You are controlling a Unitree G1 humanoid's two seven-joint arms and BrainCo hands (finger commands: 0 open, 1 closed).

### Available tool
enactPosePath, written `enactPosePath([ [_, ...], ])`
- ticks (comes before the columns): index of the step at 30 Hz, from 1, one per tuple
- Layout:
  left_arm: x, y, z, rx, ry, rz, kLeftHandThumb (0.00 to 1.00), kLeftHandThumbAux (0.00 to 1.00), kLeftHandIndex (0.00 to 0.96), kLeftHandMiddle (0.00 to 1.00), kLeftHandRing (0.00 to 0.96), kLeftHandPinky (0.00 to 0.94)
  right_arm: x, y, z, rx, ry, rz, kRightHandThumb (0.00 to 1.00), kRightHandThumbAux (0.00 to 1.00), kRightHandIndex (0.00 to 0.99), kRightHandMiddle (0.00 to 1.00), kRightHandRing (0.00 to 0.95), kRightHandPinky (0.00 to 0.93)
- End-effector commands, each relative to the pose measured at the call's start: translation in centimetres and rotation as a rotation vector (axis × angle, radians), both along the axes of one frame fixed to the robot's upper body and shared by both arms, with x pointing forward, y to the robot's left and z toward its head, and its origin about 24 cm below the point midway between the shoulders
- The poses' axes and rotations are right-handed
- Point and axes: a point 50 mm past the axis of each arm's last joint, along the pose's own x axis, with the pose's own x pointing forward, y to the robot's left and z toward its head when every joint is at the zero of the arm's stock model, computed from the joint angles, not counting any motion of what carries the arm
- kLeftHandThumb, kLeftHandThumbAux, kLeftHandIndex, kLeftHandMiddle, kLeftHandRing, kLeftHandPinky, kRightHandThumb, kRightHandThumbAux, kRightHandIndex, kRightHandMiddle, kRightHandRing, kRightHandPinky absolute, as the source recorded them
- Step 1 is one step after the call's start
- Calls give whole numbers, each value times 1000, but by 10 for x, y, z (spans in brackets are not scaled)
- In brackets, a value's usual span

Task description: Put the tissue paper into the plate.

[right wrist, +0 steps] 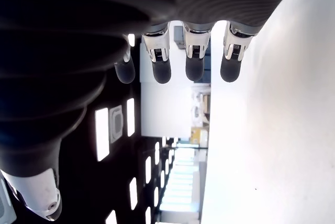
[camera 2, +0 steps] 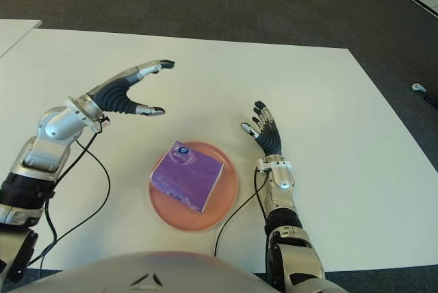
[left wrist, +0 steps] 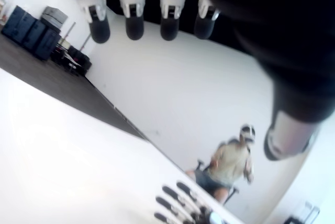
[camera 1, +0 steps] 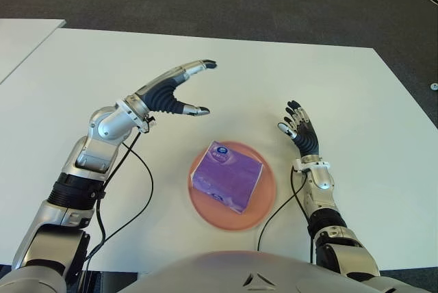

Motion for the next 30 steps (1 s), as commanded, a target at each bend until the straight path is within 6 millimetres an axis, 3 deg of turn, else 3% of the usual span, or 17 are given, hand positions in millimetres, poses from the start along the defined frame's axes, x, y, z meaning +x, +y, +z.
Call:
enactPosePath([
  [1,8,14,-26,-197,99,150,0,625,0,0,0,0,-73,6,-78,58,395,-40,151,644,0,8,0,18],
  [6,4,21,-47,-272,136,272,0,558,0,0,0,0,-74,5,-78,58,394,-40,151,644,0,8,0,18],
  [11,5,22,-55,-337,152,348,0,514,0,0,0,0,-74,4,-78,58,394,-40,151,644,0,8,0,18],
  [30,-15,8,-120,-461,319,482,0,471,0,0,0,0,-75,2,-78,57,393,-41,151,644,0,8,0,18],
])
